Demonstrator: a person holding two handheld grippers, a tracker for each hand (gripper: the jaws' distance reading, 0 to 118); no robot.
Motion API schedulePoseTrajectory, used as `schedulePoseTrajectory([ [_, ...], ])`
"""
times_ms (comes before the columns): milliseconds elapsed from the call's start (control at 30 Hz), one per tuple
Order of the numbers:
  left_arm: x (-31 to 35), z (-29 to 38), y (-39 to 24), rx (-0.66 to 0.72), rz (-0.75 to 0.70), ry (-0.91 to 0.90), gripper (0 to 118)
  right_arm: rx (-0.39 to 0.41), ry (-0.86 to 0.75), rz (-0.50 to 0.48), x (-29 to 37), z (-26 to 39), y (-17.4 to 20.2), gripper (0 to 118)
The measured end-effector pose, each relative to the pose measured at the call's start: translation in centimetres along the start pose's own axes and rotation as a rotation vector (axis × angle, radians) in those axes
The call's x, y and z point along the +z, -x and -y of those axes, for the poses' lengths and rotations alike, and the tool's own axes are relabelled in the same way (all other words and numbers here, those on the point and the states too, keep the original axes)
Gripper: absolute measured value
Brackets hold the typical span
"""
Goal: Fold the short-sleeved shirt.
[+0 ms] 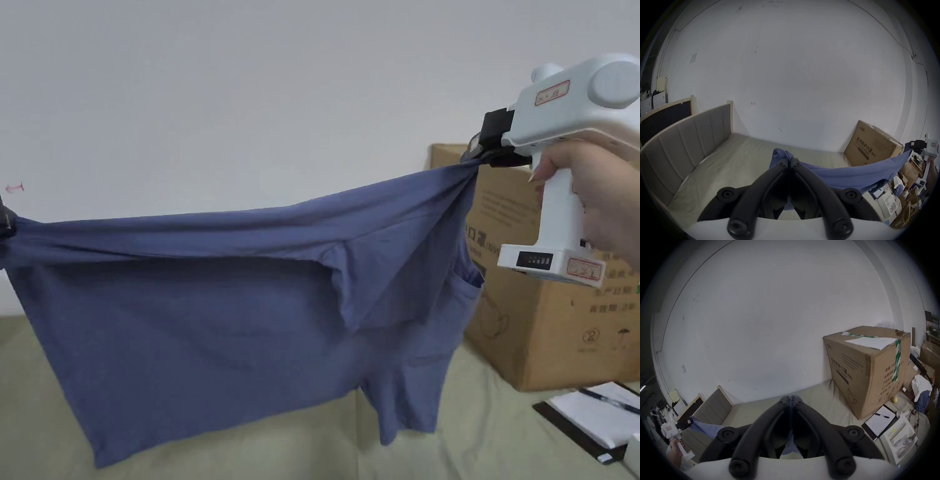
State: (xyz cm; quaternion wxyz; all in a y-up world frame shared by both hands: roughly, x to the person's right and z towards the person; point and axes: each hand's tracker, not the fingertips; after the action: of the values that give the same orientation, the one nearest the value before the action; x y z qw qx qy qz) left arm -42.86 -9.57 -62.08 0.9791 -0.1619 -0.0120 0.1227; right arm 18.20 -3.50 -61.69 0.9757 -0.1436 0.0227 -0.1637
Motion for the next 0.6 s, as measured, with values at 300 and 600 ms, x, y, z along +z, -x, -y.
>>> schedulePoseTrajectory([
  [300, -3.4, 17.8, 2.8, 0.066, -0.025, 0.331, 0, -0.127, 0.273, 0.057, -2.5, 20.3, -6.6, 3],
  [600, 2.8, 35.9, 7.7, 0.136, -0.088, 0.529, 0, -0.228, 0.499, 0.115, 4.7, 39.6, -12.4, 3],
])
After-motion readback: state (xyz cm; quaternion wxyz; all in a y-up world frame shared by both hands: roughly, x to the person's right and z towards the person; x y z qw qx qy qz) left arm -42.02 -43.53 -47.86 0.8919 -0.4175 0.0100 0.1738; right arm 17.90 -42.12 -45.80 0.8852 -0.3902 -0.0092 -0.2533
